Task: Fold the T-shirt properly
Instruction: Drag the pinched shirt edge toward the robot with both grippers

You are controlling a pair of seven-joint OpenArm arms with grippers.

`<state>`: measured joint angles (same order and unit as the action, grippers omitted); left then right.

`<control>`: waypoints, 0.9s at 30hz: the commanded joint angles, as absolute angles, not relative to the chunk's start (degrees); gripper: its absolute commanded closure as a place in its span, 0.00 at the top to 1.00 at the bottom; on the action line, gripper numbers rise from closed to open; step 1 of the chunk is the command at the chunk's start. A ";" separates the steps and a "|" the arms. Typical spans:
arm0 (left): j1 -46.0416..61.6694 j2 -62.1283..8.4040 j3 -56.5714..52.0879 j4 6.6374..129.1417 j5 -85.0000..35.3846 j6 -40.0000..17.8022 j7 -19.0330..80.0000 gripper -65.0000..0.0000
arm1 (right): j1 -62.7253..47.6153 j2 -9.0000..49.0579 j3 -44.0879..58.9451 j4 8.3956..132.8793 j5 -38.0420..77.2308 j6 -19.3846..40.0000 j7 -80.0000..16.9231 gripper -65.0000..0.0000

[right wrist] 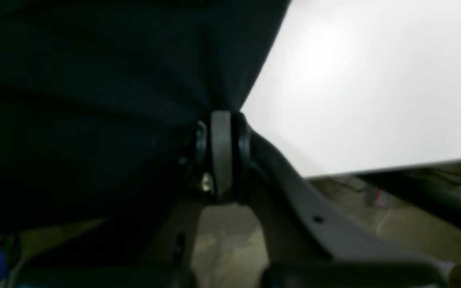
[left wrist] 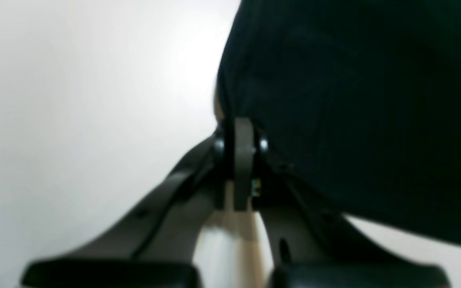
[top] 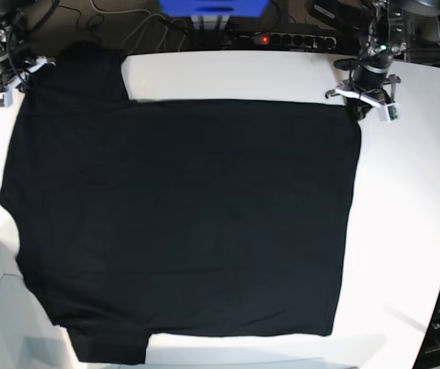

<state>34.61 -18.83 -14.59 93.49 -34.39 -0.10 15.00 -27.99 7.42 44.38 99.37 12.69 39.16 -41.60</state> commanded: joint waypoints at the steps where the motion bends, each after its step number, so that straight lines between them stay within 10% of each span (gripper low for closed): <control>1: 35.21 -19.30 -15.08 94.37 -34.51 0.22 14.46 0.00 | -28.62 8.22 44.79 101.32 13.67 40.00 -40.31 0.00; 27: 46.90 -19.12 -21.14 104.13 -34.42 -0.22 14.46 0.00 | -34.86 5.23 49.71 110.37 13.93 40.00 -39.69 0.00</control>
